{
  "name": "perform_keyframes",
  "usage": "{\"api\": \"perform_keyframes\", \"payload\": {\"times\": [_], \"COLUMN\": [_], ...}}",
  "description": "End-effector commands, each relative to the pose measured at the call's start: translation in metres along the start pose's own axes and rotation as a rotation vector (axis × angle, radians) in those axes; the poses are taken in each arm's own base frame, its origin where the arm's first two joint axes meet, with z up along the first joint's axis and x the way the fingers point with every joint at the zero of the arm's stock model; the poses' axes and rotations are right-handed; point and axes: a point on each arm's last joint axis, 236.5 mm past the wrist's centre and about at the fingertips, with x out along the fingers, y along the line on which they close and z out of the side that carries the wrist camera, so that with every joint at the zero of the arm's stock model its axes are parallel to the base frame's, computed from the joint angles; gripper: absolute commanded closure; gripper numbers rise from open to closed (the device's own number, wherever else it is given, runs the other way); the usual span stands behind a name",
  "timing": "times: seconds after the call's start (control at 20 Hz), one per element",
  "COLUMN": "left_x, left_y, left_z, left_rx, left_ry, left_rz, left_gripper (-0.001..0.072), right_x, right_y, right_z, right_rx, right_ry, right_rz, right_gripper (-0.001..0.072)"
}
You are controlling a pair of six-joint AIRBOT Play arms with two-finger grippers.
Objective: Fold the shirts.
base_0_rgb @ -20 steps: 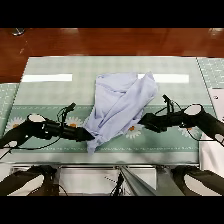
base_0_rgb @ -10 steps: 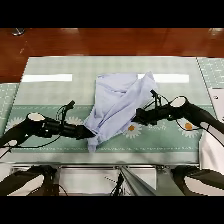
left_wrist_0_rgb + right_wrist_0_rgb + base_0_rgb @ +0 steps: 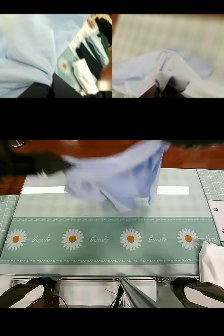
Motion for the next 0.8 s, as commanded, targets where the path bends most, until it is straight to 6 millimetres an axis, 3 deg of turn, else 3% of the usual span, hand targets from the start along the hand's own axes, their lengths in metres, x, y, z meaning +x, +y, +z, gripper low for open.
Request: {"api": "perform_keyframes", "payload": {"times": [0.0, 0.15, 0.3, 0.4, 0.55, 0.75], "left_x": [-0.080, -0.153, -0.189, -0.199, -0.195, -0.168], "left_y": [-0.103, -0.165, -0.217, -0.234, -0.231, -0.191], "left_z": [0.102, 0.127, 0.104, 0.080, 0.030, -0.016], "left_rx": [0.347, 0.502, 0.578, 0.592, 0.553, 0.384], "left_ry": [-0.226, -0.406, -0.484, -0.489, -0.358, -0.141], "left_rz": [0.198, 0.380, 0.388, 0.388, 0.395, 0.375], "left_gripper": [0.0689, 0.0689, 0.0688, 0.0688, 0.0688, 0.0687], "right_x": [-0.141, -0.219, -0.275, -0.298, -0.303, -0.271], "right_y": [0.081, 0.127, 0.159, 0.173, 0.178, 0.177], "right_z": [0.060, 0.044, 0.016, -0.001, -0.031, -0.066], "right_rx": [-0.225, -0.350, -0.432, -0.456, -0.464, -0.433], "right_ry": [-0.304, -0.446, -0.533, -0.566, -0.504, -0.312], "right_rz": [-0.035, -0.046, -0.052, -0.051, -0.040, 0.039], "right_gripper": [0.0682, 0.0682, 0.0682, 0.0682, 0.0682, 0.0682]}}
